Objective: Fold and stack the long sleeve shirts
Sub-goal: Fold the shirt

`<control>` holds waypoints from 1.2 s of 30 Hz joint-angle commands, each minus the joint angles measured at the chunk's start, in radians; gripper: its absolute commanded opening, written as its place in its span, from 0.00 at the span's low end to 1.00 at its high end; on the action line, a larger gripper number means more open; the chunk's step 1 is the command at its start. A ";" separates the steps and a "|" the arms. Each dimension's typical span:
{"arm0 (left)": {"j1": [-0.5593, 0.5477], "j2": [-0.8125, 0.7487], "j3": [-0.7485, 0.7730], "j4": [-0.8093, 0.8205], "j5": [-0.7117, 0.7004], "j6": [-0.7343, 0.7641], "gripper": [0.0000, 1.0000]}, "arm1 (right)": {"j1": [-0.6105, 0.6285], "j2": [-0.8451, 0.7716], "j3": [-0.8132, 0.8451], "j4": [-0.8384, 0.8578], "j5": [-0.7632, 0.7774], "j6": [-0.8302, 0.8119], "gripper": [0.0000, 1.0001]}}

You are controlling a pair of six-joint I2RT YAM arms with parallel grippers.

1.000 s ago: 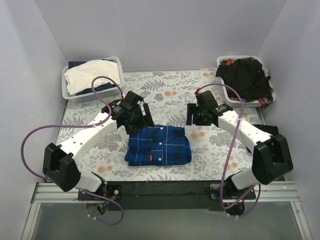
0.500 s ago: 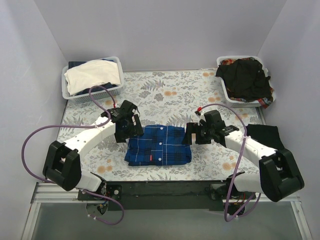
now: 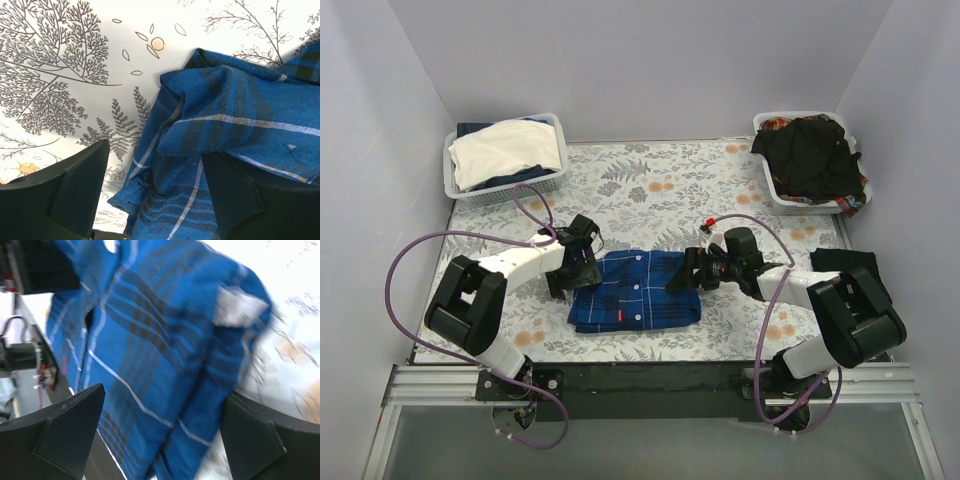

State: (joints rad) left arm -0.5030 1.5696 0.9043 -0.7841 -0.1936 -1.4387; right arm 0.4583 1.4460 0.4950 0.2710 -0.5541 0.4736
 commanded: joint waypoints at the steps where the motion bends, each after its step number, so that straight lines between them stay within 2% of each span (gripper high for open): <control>1: 0.006 0.026 -0.076 0.011 -0.009 0.000 0.73 | 0.043 0.167 -0.088 0.082 -0.026 0.052 0.97; 6: 0.006 0.032 -0.090 0.031 0.040 -0.017 0.72 | 0.123 0.290 -0.099 0.186 -0.056 0.111 0.91; 9: 0.006 0.029 -0.085 0.032 0.049 -0.023 0.71 | 0.181 0.339 -0.107 0.240 -0.050 0.161 0.81; 10: 0.006 0.029 -0.084 0.031 0.049 -0.023 0.70 | 0.187 0.347 -0.108 0.250 -0.046 0.172 0.72; 12: 0.006 0.018 -0.065 0.013 0.040 -0.028 0.71 | 0.192 0.338 -0.119 0.251 -0.023 0.194 0.61; 13: 0.006 0.012 -0.058 0.002 0.036 -0.028 0.72 | 0.192 0.321 -0.122 0.247 -0.015 0.195 0.48; 15: 0.006 -0.023 -0.018 -0.026 0.025 -0.023 0.78 | 0.192 0.298 -0.119 0.212 0.013 0.188 0.31; 16: 0.007 -0.039 0.002 -0.039 0.011 -0.020 0.79 | 0.191 0.277 -0.116 0.191 0.023 0.181 0.08; 17: 0.009 -0.054 0.024 -0.052 0.007 -0.017 0.80 | 0.192 0.266 -0.108 0.127 0.048 0.172 0.01; 20: 0.018 -0.108 0.122 -0.113 -0.015 0.000 0.82 | 0.192 0.212 -0.059 0.012 0.120 0.116 0.01; 21: 0.023 -0.127 0.183 -0.144 -0.017 0.009 0.82 | 0.191 0.197 -0.021 -0.103 0.150 0.096 0.01; 23: 0.037 -0.147 0.241 -0.174 -0.024 0.024 0.83 | 0.189 0.145 0.029 -0.214 0.253 0.024 0.01; 24: 0.044 -0.157 0.267 -0.200 -0.024 0.029 0.84 | 0.183 0.128 0.052 -0.337 0.290 -0.002 0.01; 28: 0.086 -0.201 0.387 -0.233 -0.017 0.050 0.86 | 0.154 0.044 0.215 -0.575 0.465 -0.107 0.01; 36: 0.136 -0.230 0.458 -0.233 0.052 0.078 0.87 | 0.132 -0.036 0.511 -0.930 0.933 -0.279 0.01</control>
State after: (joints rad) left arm -0.3832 1.3682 1.3308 -0.9874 -0.1787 -1.3895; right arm 0.5953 1.4689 0.8612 -0.3786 0.0269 0.3286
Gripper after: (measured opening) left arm 0.869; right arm 0.090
